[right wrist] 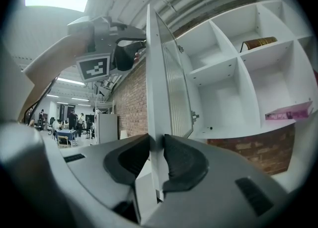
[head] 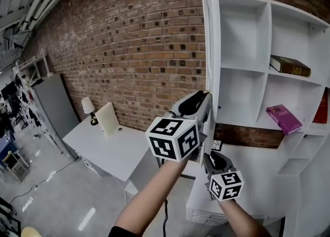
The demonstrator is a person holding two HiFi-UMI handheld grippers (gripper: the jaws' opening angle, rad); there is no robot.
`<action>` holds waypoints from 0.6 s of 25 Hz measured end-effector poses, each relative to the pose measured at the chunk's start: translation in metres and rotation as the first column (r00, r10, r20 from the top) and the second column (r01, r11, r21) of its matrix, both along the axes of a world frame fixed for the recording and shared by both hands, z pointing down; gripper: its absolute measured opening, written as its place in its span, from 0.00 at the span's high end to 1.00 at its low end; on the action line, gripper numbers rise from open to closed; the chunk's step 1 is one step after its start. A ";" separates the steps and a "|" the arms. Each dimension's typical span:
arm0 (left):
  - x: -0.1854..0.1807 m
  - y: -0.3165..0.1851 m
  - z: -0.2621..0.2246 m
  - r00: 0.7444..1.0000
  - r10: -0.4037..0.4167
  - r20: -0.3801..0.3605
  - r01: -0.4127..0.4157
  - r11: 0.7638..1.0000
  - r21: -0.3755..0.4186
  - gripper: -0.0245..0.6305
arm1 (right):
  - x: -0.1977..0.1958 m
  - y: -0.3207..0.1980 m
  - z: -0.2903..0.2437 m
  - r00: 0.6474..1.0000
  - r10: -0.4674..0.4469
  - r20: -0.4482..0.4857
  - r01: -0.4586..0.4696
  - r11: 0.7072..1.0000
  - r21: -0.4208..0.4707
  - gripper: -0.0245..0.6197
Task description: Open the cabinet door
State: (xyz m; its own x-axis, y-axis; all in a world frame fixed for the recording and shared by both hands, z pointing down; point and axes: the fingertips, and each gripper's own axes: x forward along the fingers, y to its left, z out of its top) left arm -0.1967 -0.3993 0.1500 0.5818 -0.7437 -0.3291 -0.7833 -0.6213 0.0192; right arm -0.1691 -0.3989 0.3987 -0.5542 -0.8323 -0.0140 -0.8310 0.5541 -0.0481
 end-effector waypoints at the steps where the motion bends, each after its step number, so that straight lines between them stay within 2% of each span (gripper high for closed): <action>1: -0.003 -0.001 0.001 1.000 0.012 -0.008 -0.012 1.000 -0.006 0.82 | -0.003 0.000 0.001 1.000 0.012 -0.003 -0.012 1.000 -0.001 0.83; 3: -0.009 -0.001 0.002 0.999 0.034 -0.012 -0.035 0.999 -0.016 0.82 | -0.008 0.001 0.002 0.999 0.043 -0.015 -0.043 0.999 -0.002 0.83; 10: -0.017 -0.004 -0.001 0.994 0.087 0.064 -0.086 0.996 -0.011 0.82 | -0.018 -0.001 -0.001 0.992 0.124 -0.007 -0.124 0.992 -0.005 0.83; 15: -0.027 -0.005 0.001 0.992 0.107 0.068 -0.107 0.994 0.001 0.82 | -0.029 -0.001 0.001 0.992 0.126 -0.027 -0.127 0.992 -0.006 0.83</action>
